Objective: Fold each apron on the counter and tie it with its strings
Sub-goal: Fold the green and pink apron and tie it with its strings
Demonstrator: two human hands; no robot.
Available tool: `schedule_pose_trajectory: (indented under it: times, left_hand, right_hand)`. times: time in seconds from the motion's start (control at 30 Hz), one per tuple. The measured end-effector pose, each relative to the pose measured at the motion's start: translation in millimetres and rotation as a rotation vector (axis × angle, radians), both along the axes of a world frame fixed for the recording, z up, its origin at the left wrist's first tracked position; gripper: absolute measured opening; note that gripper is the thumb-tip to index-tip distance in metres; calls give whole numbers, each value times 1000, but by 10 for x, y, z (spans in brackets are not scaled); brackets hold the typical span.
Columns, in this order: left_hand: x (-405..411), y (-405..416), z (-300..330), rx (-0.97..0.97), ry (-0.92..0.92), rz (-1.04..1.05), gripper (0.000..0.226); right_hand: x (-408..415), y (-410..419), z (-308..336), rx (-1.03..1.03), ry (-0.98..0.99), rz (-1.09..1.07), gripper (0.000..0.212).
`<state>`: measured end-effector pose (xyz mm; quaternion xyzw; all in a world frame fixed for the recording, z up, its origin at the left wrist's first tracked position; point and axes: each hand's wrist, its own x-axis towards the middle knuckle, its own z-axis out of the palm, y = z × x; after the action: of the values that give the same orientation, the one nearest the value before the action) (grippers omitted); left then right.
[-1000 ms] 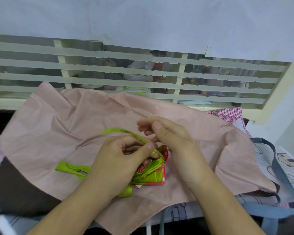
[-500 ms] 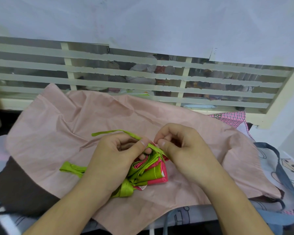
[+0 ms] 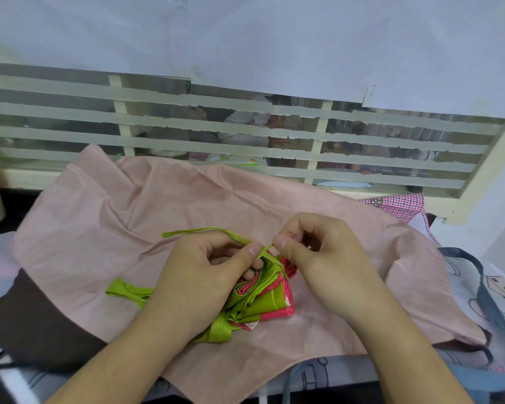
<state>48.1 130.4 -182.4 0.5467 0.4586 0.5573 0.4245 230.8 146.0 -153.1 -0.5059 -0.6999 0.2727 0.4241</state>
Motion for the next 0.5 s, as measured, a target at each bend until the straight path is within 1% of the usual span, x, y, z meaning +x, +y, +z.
schedule_pose_trajectory:
  times: [0.07,0.13,0.2,0.23,0.37,0.43,0.5]
  left_hand:
    - [4,-3,-2,20,19,10,7]
    - [-5,-3,1,39,12,25,8]
    - [-15,-8,7,53,3,26,11]
    - [-19,-10,9,64,4,20,12]
    - [-25,-6,6,130,53,-8,12]
    - [-24,-9,1,150,66,-23,5]
    - [-22,-14,-6,166,77,-31,8]
  right_hand:
    - [13,-59,65,-107,178,103,22]
    - [15,-109,102,-208,250,203,17]
    - [-9,-115,100,-216,235,215,10]
    - [-24,-105,84,-193,209,196,9]
    - [-92,-78,0,-126,127,99,21]
    - [-119,-80,-24,-73,78,71,24]
    - [-141,-83,-44,-15,28,65,25]
